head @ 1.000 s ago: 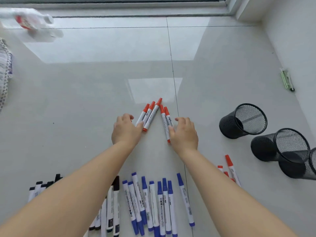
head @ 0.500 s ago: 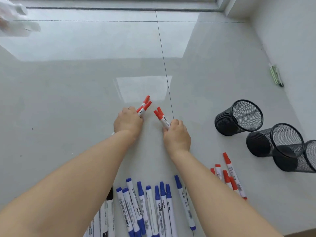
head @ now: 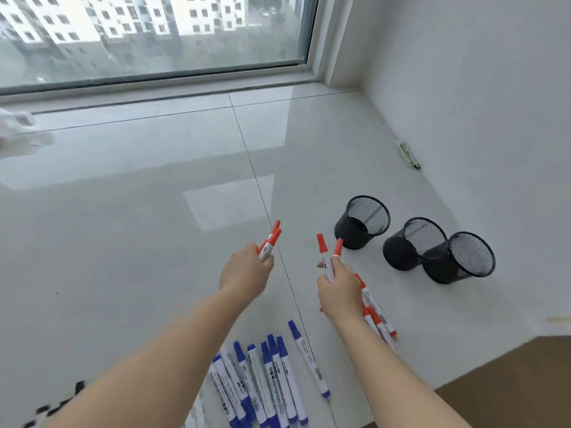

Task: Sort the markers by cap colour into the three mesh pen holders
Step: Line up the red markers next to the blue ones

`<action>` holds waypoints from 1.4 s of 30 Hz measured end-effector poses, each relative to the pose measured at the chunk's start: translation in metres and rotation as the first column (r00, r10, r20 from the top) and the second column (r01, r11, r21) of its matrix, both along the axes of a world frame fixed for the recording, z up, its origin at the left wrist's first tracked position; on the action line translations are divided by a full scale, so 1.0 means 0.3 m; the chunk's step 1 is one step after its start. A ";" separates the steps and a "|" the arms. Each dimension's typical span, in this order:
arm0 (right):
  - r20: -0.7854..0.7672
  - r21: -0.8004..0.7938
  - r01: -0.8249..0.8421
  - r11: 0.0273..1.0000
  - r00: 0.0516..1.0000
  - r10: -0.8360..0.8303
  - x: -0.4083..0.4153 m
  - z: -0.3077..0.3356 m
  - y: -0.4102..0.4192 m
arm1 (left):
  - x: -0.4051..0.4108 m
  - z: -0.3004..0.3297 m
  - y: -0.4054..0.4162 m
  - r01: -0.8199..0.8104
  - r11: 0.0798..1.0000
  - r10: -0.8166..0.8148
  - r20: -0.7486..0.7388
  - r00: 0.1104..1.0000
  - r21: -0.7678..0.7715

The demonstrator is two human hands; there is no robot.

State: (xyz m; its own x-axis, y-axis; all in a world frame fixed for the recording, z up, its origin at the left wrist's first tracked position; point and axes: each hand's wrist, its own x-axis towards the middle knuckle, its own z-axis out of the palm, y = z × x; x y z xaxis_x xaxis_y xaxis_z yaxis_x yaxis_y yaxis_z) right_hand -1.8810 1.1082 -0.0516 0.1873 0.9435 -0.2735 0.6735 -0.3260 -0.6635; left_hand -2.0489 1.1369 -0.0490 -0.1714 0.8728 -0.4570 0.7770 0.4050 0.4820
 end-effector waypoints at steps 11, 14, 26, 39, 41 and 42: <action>0.178 -0.248 0.119 0.961 0.981 -0.075 0.397 0.074 -0.145 | 0.347 0.080 -0.281 -0.120 0.989 0.135 0.202 0.970 -0.084; 0.200 -0.245 0.087 0.966 0.979 -0.037 0.487 0.046 -0.148 | 0.430 0.053 -0.312 -0.233 0.968 0.248 0.194 0.949 -0.096; 0.244 -0.349 -0.100 0.932 0.950 0.193 0.663 -0.043 -0.108 | 0.639 -0.074 -0.359 -0.501 0.852 0.512 0.044 0.858 -0.150; 0.231 -0.277 -0.262 0.925 0.916 0.329 0.610 -0.156 -0.141 | 0.765 -0.157 -0.406 -0.624 0.780 0.620 0.075 0.781 0.048; 0.293 -0.181 -0.300 0.937 0.893 0.342 0.600 -0.172 -0.152 | 0.764 -0.168 -0.415 -0.609 0.786 0.598 0.122 0.792 0.107; 0.336 -0.134 -0.328 0.935 0.873 0.354 0.592 -0.179 -0.160 | 0.761 -0.178 -0.420 -0.594 0.794 0.579 0.137 0.804 0.132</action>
State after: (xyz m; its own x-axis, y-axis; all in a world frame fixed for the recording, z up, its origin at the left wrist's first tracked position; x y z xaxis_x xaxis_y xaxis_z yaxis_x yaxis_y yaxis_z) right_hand -1.7033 1.0602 -0.1053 -0.0467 0.9469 -0.3182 0.9344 -0.0711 -0.3490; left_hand -1.8206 1.0111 -0.1023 -0.6415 0.6792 -0.3566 0.3688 0.6806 0.6330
